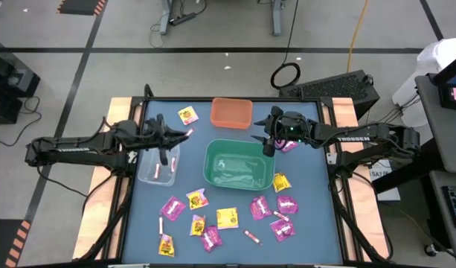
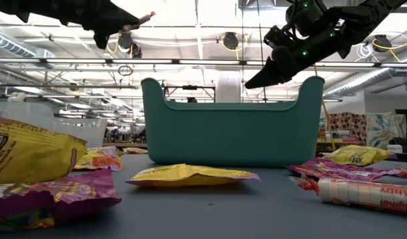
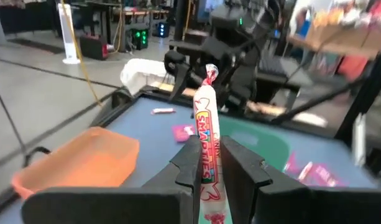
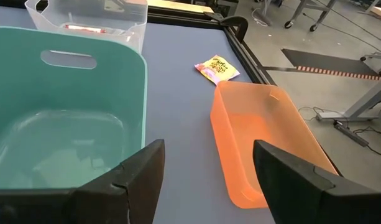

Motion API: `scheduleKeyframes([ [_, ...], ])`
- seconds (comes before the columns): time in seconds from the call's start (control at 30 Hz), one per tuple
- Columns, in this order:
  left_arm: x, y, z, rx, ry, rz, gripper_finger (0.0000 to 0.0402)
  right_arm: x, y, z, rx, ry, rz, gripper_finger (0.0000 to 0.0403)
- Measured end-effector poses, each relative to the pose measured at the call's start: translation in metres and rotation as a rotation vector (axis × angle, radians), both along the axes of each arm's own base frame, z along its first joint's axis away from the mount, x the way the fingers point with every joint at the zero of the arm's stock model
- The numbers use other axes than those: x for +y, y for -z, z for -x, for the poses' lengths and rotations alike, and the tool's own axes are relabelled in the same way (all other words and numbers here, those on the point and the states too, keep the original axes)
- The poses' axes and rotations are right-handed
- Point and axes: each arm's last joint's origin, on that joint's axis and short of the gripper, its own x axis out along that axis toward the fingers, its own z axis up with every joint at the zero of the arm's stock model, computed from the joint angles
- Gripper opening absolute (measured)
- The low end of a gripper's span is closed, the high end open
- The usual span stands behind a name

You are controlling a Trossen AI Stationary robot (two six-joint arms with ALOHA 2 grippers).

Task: Sort candy
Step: Put the orange candy into the transparent bin

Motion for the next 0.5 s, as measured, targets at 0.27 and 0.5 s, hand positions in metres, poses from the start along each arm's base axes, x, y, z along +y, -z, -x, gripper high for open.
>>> scheduleKeyframes([
  [0.27, 0.000, 0.031, 0.009, 0.330, -0.022, 0.046, 0.0051, 0.000, 0.000, 0.000, 0.000, 0.001, -0.003, 0.0235],
  [0.5, -0.002, 0.044, 0.020, 0.475, -0.082, 0.230, 0.0051, 0.000, 0.000, 0.000, -0.002, 0.003, -0.006, 0.0235],
])
